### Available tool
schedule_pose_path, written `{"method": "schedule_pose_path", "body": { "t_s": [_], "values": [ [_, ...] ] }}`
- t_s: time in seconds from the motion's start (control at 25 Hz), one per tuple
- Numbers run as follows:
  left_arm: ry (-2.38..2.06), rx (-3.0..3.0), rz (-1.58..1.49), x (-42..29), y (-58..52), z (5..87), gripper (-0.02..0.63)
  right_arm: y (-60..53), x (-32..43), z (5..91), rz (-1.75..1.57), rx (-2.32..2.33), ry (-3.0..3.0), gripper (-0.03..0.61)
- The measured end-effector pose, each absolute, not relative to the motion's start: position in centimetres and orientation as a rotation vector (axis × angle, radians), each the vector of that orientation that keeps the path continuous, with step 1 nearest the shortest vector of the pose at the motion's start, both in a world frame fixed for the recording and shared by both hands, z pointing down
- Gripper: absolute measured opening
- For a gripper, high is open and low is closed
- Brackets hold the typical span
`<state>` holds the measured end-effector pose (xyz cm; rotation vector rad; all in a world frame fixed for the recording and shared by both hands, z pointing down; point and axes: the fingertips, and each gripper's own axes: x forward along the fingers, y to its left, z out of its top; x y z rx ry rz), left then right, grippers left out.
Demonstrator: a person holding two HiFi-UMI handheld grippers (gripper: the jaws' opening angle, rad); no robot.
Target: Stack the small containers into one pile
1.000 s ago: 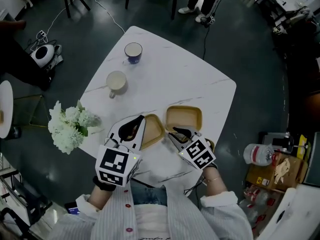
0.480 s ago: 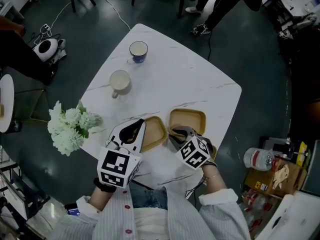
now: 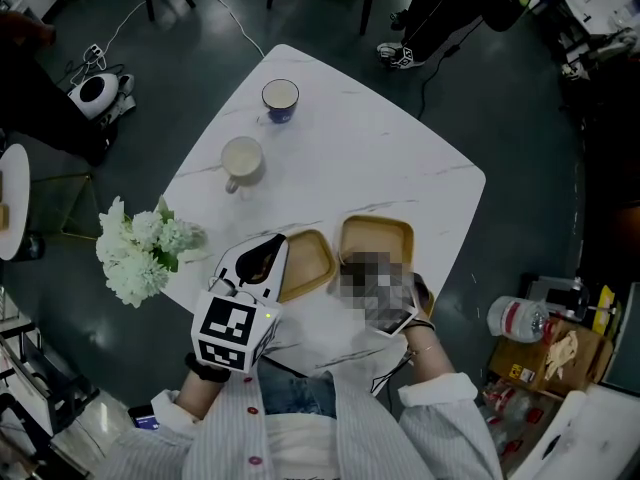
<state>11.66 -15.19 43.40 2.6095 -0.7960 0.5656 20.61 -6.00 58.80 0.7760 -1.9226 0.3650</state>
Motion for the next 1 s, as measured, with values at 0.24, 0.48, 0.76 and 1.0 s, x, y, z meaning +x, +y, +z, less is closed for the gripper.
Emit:
{"method": "schedule_pose_path", "body": {
  "t_s": [0.24,0.48,0.76,1.0],
  "values": [
    [-0.816,2.617,0.553,11.3,-14.9,42.9,0.017,-6.2,20.9,57.2,0.296,0.816,-1.937,0.025],
    [-0.843,2.625,0.536,10.7,-14.0,42.1,0.017,-6.3,20.9,54.6,0.230,0.865,-1.962,0.025],
    [-0.912,2.612,0.509,8.7,-12.9,41.6,0.017,-6.0,17.9,51.5,0.094,0.806,-2.019,0.026],
    [-0.984,2.581,0.497,6.0,-11.8,41.5,0.017,-5.7,13.4,50.0,-0.017,0.693,-2.086,0.026]
  ]
}}
